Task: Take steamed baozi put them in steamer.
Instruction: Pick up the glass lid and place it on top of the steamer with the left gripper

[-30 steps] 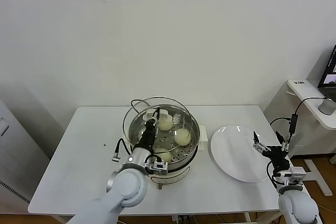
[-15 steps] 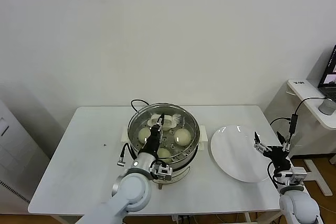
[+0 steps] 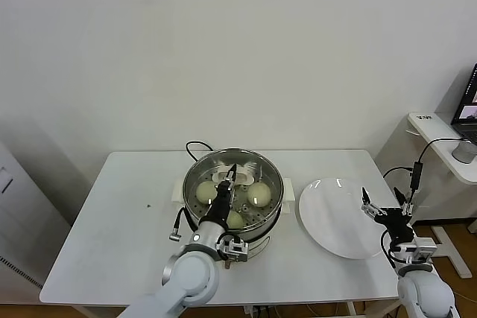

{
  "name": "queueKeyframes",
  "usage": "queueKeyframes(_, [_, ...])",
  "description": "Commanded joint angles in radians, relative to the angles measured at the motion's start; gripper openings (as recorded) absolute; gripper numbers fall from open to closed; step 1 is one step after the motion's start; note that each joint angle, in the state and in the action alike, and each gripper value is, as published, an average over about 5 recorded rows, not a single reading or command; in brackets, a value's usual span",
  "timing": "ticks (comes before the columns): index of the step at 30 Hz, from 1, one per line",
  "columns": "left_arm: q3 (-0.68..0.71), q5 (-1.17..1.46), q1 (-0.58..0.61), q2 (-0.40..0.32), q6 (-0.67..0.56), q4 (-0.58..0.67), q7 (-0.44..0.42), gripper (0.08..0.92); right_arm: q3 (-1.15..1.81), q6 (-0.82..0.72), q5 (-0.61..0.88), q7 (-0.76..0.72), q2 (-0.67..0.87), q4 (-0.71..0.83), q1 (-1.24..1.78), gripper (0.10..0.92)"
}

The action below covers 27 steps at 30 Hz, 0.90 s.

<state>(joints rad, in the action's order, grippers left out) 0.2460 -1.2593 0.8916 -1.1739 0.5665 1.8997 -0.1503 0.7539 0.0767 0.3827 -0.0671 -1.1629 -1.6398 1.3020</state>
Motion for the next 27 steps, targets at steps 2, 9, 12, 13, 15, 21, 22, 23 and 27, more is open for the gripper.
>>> queueKeyframes(2, [0.005,-0.008,0.005,-0.008,0.000,-0.011,-0.002,0.101,0.005,0.001,0.000,-0.001,0.001,-0.001,0.003,0.823])
queueKeyframes(9, [0.011,-0.007,0.006,-0.013,0.012,-0.020,-0.010,0.101,0.011,0.000,0.001,-0.001,0.004,-0.006,0.006,0.823])
queueKeyframes(12, [0.012,0.005,0.007,-0.013,0.030,-0.020,-0.007,0.101,0.014,0.000,0.002,-0.001,0.005,-0.008,0.008,0.823])
queueKeyframes(13, [0.013,0.012,0.009,-0.013,0.038,-0.019,-0.005,0.101,0.015,0.000,0.002,-0.002,0.005,-0.008,0.009,0.823])
queueKeyframes(15, [0.014,0.026,0.011,-0.013,0.051,-0.014,0.004,0.102,0.016,0.001,0.002,-0.002,0.005,-0.007,0.009,0.823])
queueKeyframes(21, [0.002,0.138,0.025,0.003,0.056,0.053,0.017,0.206,0.016,0.001,0.003,-0.004,0.005,-0.007,0.008,0.823])
queueKeyframes(22, [-0.008,0.179,0.032,0.011,0.052,0.080,0.013,0.232,0.016,0.001,0.003,-0.004,0.005,-0.007,0.008,0.823])
queueKeyframes(23, [-0.024,0.224,0.042,0.020,0.042,0.109,0.005,0.266,0.016,0.001,0.004,-0.004,0.006,-0.007,0.007,0.823])
queueKeyframes(27, [-0.137,0.456,0.100,0.070,-0.031,0.245,-0.071,0.379,0.016,0.002,0.009,-0.008,0.011,-0.006,0.005,0.823])
